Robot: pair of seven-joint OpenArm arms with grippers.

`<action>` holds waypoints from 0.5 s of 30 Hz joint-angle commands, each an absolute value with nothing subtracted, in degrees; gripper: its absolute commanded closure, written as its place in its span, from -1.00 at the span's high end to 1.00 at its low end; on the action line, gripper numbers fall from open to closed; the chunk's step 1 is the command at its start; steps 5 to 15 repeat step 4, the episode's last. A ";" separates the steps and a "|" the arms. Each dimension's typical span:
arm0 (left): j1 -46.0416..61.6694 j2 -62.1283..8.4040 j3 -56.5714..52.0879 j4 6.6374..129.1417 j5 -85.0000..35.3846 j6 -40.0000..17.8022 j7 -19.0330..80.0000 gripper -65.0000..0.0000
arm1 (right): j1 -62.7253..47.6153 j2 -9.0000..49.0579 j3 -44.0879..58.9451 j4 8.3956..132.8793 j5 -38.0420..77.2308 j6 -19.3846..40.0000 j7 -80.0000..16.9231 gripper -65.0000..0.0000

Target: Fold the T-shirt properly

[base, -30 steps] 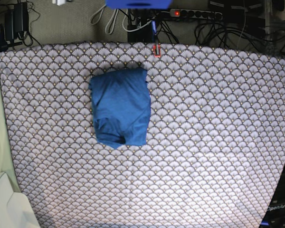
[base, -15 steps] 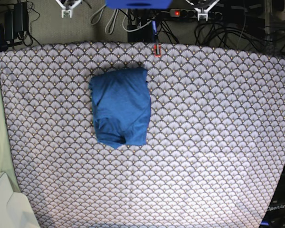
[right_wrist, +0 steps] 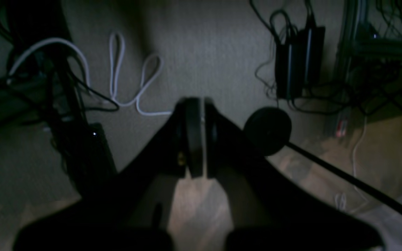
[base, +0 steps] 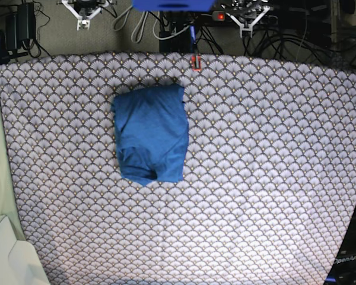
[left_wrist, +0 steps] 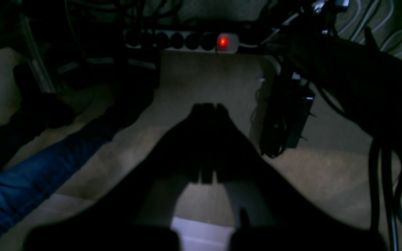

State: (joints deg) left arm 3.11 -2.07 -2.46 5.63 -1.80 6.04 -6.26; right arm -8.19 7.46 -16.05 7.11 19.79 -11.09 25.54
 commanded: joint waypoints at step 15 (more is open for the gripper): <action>1.98 -2.42 -2.68 5.58 -1.98 6.37 -6.73 -0.99 | -7.69 7.60 -21.93 6.99 20.18 -12.09 25.98 -1.00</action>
